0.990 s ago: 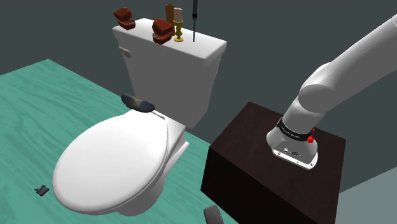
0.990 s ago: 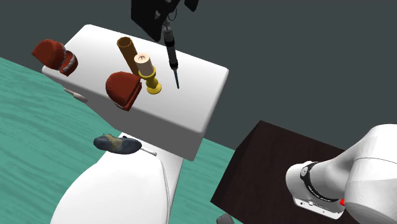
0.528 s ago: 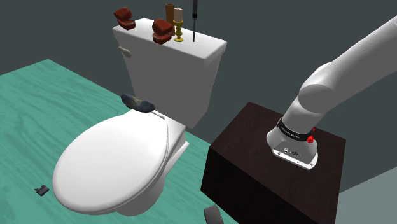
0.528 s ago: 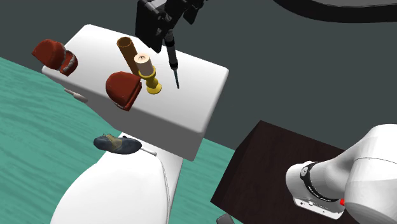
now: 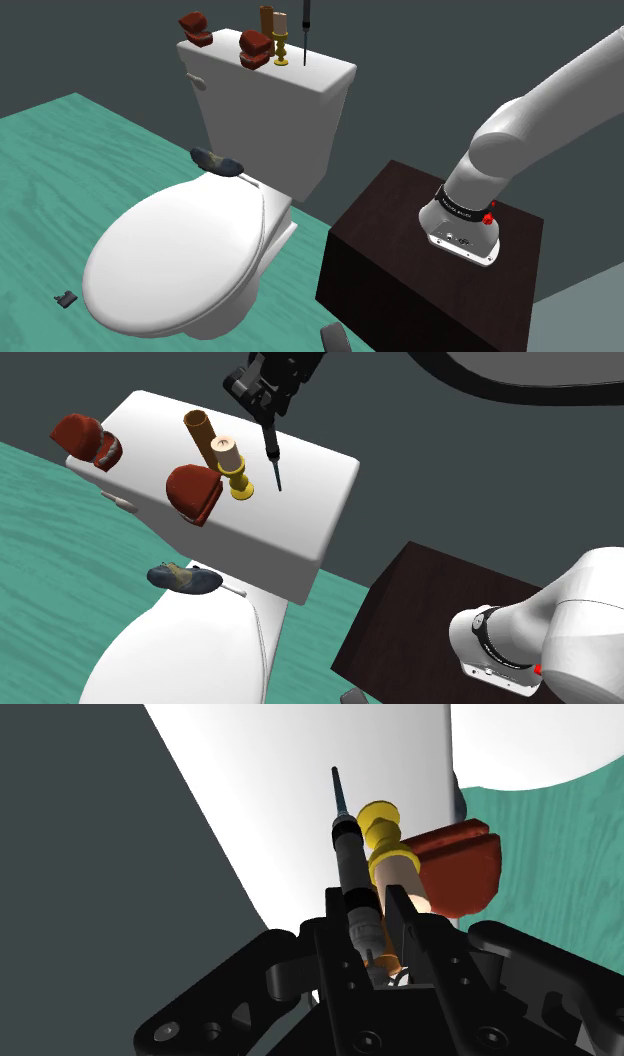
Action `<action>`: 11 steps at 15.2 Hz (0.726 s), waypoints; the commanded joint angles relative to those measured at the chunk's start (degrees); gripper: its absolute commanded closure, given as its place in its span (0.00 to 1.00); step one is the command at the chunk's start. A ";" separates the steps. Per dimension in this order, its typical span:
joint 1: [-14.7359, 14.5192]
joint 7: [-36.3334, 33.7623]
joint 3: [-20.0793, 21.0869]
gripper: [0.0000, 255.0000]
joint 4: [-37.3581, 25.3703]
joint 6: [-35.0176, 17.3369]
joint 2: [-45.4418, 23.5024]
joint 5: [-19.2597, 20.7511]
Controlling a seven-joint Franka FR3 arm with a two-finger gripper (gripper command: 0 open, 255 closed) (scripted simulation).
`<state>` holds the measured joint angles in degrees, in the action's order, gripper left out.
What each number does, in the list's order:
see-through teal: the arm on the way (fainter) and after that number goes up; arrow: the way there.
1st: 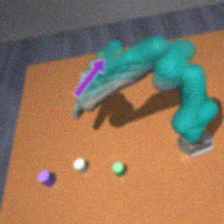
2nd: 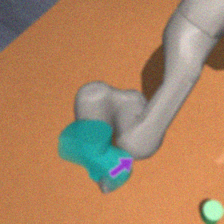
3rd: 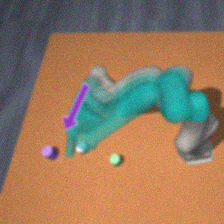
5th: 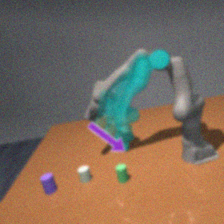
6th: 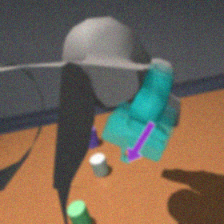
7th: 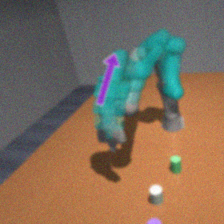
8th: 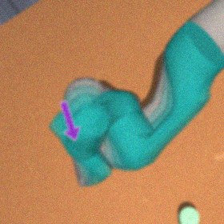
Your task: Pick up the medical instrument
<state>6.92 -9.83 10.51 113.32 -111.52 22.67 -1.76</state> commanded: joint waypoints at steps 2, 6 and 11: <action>0.01 0.02 -0.01 1.00 0.02 0.01 -0.01 0.00; 0.06 -0.02 0.00 1.00 -1.90 1.46 -0.49 0.09; 0.19 -0.06 0.00 1.00 -6.94 5.31 -1.69 0.31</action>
<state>7.09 -9.89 10.50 107.41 -107.04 21.19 -1.49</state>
